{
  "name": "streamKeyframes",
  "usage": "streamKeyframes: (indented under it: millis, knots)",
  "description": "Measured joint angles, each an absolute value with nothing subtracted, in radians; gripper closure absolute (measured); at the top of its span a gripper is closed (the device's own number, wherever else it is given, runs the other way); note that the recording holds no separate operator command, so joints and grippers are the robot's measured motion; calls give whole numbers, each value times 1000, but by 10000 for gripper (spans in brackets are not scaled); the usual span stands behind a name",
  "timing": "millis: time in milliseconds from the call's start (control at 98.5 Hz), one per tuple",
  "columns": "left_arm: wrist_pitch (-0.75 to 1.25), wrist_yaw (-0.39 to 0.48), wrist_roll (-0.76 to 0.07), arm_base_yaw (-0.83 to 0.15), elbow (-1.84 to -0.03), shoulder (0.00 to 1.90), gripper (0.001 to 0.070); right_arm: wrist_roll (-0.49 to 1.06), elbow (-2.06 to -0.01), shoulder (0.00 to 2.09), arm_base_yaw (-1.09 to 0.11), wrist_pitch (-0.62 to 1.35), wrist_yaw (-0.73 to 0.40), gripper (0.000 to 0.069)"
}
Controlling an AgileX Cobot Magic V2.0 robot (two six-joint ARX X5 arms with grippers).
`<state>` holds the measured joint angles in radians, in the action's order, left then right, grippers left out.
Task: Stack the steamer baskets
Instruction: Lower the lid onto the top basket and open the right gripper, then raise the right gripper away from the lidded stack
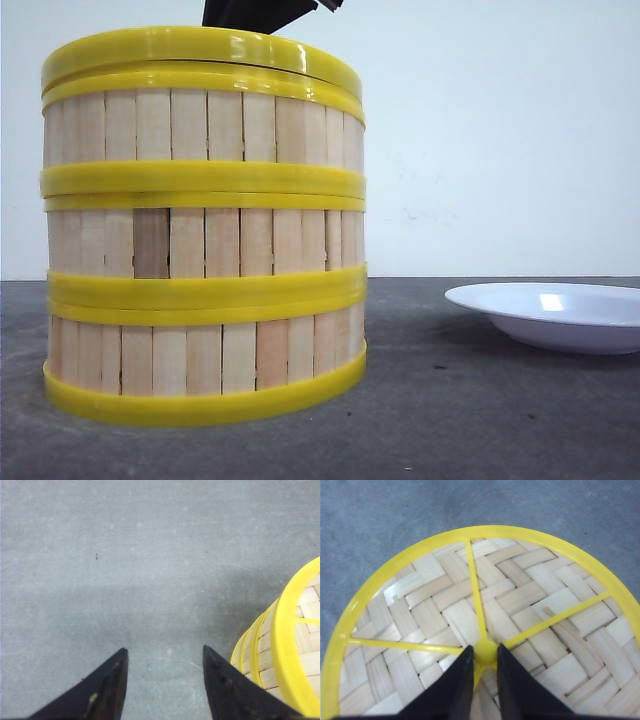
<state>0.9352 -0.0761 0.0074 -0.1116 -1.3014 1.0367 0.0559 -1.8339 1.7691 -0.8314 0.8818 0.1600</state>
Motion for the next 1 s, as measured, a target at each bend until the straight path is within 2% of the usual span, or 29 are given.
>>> streamKeyframes:
  millis: [457, 528, 822, 1005]
  knots:
    - [935, -76, 7, -112, -1301, 1037, 434, 56, -1834, 1763, -830, 904, 157, 631]
    - [935, -76, 7, -112, -1301, 1037, 434, 56, -1834, 1763, -830, 907, 154, 577]
    - [956, -76, 7, -112, -1301, 1037, 434, 43, -1834, 1750, -824, 864, 154, 253]
    - [966, -76, 7, -112, -1301, 1028, 434, 38, -1834, 1633, -810, 891, 56, 216]
